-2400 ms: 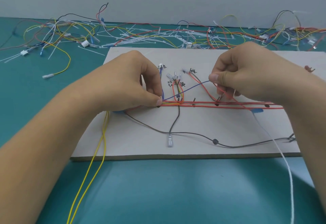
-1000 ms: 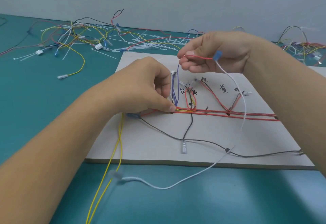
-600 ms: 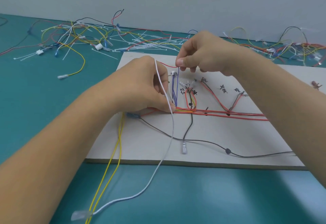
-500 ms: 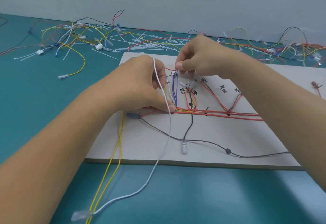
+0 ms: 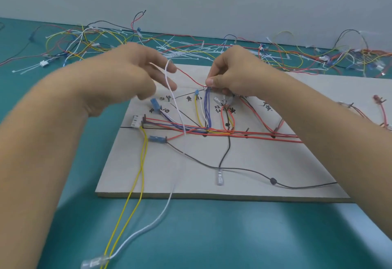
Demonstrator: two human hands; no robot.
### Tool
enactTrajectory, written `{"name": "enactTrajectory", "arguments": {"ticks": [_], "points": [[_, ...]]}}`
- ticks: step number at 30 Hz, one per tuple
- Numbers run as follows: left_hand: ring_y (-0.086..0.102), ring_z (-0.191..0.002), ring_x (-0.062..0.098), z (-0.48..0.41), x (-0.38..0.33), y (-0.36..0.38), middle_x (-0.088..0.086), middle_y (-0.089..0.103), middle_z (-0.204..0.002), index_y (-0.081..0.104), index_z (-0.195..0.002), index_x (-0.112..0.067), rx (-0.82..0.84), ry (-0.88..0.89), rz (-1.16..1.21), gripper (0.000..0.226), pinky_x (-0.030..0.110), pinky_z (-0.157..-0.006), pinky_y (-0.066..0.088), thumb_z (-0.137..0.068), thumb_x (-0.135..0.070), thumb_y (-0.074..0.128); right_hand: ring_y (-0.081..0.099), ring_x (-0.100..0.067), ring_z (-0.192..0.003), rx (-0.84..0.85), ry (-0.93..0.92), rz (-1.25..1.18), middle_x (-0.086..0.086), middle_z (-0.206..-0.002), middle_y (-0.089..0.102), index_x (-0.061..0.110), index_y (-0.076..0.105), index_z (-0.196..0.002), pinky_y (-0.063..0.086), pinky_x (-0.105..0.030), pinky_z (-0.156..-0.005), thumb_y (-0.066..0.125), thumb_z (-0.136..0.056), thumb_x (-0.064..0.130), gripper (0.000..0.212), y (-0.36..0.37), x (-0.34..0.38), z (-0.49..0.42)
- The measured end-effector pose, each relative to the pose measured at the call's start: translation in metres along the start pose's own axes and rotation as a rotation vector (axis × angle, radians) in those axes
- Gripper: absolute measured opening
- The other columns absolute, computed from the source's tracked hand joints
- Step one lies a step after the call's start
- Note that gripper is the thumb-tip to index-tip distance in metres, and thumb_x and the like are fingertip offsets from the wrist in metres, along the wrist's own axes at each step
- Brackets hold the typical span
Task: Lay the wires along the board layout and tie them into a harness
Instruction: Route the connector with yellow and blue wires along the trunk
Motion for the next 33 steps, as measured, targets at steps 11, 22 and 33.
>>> {"name": "enactTrajectory", "arguments": {"ticks": [11, 22, 33], "points": [[0.071, -0.067, 0.015, -0.017, 0.01, 0.006, 0.012, 0.077, -0.111, 0.064, -0.128, -0.006, -0.315, -0.075, 0.789, 0.047, 0.022, -0.052, 0.043, -0.1, -0.035, 0.04, 0.06, -0.008, -0.047, 0.005, 0.024, 0.011, -0.006, -0.067, 0.074, 0.021, 0.077, -0.077, 0.044, -0.016, -0.041, 0.078, -0.088, 0.021, 0.011, -0.001, 0.003, 0.002], [0.071, -0.066, 0.012, -0.009, 0.007, 0.001, 0.007, 0.081, -0.098, 0.074, -0.105, -0.015, -0.148, -0.052, 0.46, 0.03, 0.03, -0.069, 0.049, -0.089, -0.041, 0.074, 0.058, -0.006, -0.045, -0.003, 0.011, 0.006, -0.009, -0.07, 0.074, 0.02, 0.078, -0.08, 0.046, -0.017, -0.042, 0.078, -0.087, 0.02, 0.007, -0.003, 0.005, 0.006], [0.053, -0.04, 0.016, 0.007, 0.016, -0.01, 0.006, 0.075, -0.064, 0.081, -0.074, -0.024, -0.28, -0.075, -0.168, 0.012, 0.028, -0.054, 0.047, -0.078, -0.013, 0.077, 0.06, -0.009, -0.049, -0.038, 0.016, 0.006, -0.008, -0.072, 0.074, 0.019, 0.079, -0.08, 0.045, -0.015, -0.041, 0.078, -0.087, 0.019, 0.006, -0.001, 0.003, 0.006]]}}
Point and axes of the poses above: each hand's wrist, its own z-axis away from the middle knuckle, its own y-axis out of the palm, x = y × z, the point moved 4 cm from there along -z, towards the middle knuckle
